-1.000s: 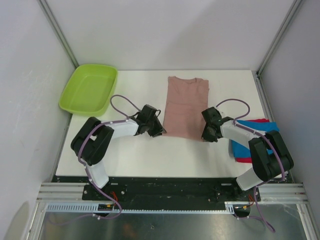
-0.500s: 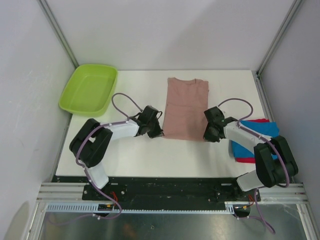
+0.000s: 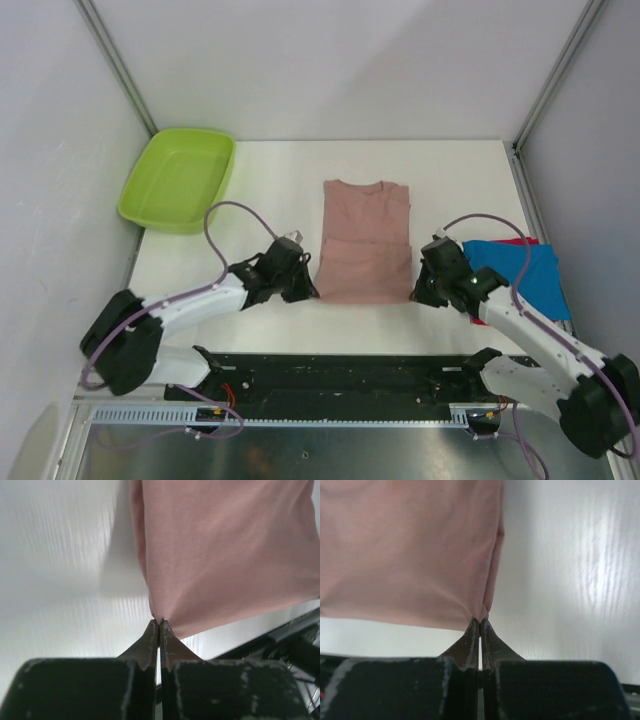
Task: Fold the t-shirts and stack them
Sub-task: Grab one side of the 2/3 rectangular tshirt with both arms
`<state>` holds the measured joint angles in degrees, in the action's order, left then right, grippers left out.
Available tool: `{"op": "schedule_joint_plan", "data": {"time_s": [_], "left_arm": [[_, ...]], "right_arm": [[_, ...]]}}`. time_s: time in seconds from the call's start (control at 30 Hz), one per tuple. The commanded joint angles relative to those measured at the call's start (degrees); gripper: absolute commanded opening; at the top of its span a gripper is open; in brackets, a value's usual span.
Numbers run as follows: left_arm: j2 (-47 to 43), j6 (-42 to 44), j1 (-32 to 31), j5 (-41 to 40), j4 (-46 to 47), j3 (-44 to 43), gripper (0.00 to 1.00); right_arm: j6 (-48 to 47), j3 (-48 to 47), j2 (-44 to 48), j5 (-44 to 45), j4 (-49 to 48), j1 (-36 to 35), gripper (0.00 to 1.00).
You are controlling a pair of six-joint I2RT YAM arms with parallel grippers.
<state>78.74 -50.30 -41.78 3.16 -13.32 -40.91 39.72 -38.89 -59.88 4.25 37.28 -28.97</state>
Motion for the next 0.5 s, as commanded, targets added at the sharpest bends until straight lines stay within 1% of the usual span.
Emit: {"op": "schedule_joint_plan", "data": {"time_s": [0.0,0.13,0.23,0.37,0.47], "left_arm": [[-9.04,1.71,-3.31,-1.98,-5.02,4.57,0.00],[-15.39,0.31,-4.03,-2.66,-7.05,7.36,0.00],[-17.49,0.05,-4.05,-2.90,-7.70,7.13,0.00],[-16.64,0.64,-3.68,-5.11,-8.17,3.00,0.00],[-13.86,1.24,-1.72,-5.72,-8.26,-2.20,0.00]], "right_arm": [[5.12,0.44,7.96,2.60,7.20,-6.85,0.00],[8.15,0.29,10.93,4.46,9.90,-8.98,0.00],[8.90,-0.29,12.11,5.42,10.20,-9.30,0.00],[7.96,-5.13,10.57,8.62,10.69,-8.70,0.00],[5.64,-10.54,6.56,10.27,10.02,-5.81,0.00]]}}
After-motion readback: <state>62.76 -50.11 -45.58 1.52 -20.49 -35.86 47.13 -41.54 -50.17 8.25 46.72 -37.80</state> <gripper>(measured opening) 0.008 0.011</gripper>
